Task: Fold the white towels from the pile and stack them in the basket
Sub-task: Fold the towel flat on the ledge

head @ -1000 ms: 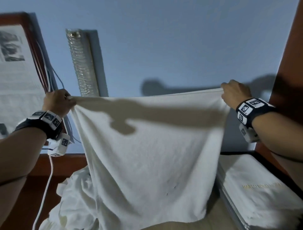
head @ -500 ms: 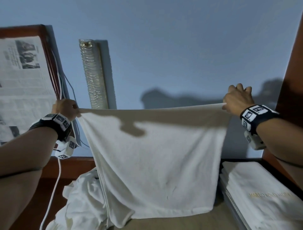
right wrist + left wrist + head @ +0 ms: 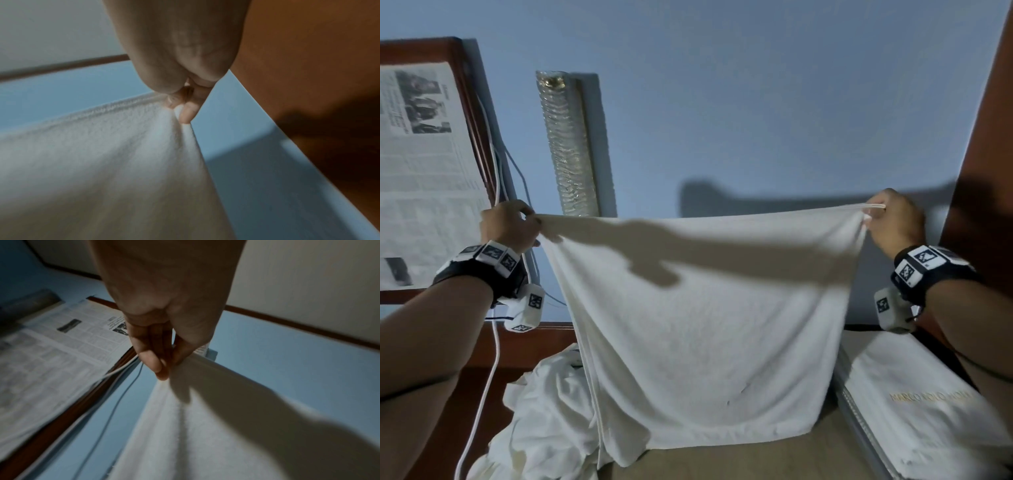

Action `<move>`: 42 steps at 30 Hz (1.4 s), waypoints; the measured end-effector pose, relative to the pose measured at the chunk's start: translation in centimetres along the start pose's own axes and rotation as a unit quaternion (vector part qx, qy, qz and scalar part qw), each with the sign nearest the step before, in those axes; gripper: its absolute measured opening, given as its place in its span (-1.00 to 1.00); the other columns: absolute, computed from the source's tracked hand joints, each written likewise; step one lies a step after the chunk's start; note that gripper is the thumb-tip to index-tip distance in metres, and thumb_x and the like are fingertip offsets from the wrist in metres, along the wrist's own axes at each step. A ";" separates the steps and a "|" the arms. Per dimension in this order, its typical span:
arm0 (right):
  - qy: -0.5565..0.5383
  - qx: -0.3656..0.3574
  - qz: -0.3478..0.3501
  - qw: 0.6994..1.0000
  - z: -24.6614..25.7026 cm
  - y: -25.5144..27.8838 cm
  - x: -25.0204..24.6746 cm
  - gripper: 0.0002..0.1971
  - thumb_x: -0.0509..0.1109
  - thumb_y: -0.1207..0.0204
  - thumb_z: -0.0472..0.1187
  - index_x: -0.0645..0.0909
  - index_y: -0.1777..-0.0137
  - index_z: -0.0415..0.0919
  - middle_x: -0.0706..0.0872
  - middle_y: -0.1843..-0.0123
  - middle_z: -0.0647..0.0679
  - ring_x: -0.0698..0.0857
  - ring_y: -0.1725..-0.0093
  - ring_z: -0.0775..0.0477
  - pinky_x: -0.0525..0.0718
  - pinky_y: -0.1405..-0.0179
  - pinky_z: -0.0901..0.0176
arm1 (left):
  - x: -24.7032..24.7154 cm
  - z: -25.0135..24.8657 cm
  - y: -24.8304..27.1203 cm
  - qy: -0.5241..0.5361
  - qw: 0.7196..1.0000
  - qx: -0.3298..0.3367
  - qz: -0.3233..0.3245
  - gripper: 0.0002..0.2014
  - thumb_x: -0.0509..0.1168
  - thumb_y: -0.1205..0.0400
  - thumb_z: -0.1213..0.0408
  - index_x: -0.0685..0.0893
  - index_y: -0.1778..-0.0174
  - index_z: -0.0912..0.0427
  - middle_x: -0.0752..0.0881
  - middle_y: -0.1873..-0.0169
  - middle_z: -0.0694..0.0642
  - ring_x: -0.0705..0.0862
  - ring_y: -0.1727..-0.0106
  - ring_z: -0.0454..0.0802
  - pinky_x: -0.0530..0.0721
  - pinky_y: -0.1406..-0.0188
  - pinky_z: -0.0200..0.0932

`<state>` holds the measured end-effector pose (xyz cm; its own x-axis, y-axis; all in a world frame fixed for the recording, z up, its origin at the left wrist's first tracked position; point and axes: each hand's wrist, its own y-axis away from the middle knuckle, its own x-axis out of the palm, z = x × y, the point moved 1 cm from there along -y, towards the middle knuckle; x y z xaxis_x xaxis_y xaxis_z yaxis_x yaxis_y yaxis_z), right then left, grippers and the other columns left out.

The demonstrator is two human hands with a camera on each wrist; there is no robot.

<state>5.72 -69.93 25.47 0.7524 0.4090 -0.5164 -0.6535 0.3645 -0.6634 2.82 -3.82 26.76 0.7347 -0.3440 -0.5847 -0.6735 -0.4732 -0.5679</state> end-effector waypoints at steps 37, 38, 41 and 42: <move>0.013 0.056 0.195 0.979 3.4 3.6 5.3 -0.79 0.30 -0.56 -0.17 0.49 0.29 -0.21 0.63 0.32 -0.21 0.67 0.17 -0.38 0.51 0.26 0.05 | 9.0 -9.7 8.1 0.011 0.982 -0.040 0.185 -0.68 0.28 -0.75 0.32 0.69 -0.29 0.50 0.73 -0.23 0.49 0.71 -0.28 0.43 0.64 -0.12 0.09; -0.037 0.061 0.212 0.975 3.9 4.4 5.3 -0.83 0.31 -0.56 -0.20 0.52 0.27 -0.17 0.62 0.34 -0.17 0.67 0.29 -0.30 0.54 0.33 0.11 | 9.2 -10.5 9.0 0.036 0.980 -0.029 0.192 -0.70 0.29 -0.74 0.31 0.71 -0.23 0.49 0.74 -0.17 0.48 0.73 -0.24 0.42 0.63 -0.06 0.06; -0.254 0.103 0.293 0.916 7.0 6.9 5.3 -0.81 0.29 -0.69 -0.36 0.58 0.14 -0.13 0.55 0.27 -0.15 0.55 0.56 -0.01 0.45 0.63 0.29 | 9.2 -13.3 11.7 0.167 0.962 -0.018 0.214 -0.70 0.41 -0.55 0.11 0.74 0.05 0.33 0.79 0.09 0.30 0.81 0.00 0.31 0.81 0.07 0.10; -0.313 0.107 0.326 0.885 8.4 7.7 4.9 -0.78 0.27 -0.71 -0.40 0.60 0.14 -0.15 0.53 0.26 -0.15 0.56 0.56 0.03 0.48 0.65 0.31 | 9.1 -14.3 12.6 0.229 0.948 -0.025 0.219 -0.70 0.45 -0.53 0.11 0.72 0.07 0.32 0.79 0.11 0.28 0.83 0.05 0.28 0.87 0.14 0.14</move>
<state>3.71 -58.10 22.35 0.0591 0.9502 -0.3060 -0.9833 0.0026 -0.1818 2.18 -24.51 22.50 0.3521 -0.8271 -0.4382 -0.9256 -0.2385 -0.2938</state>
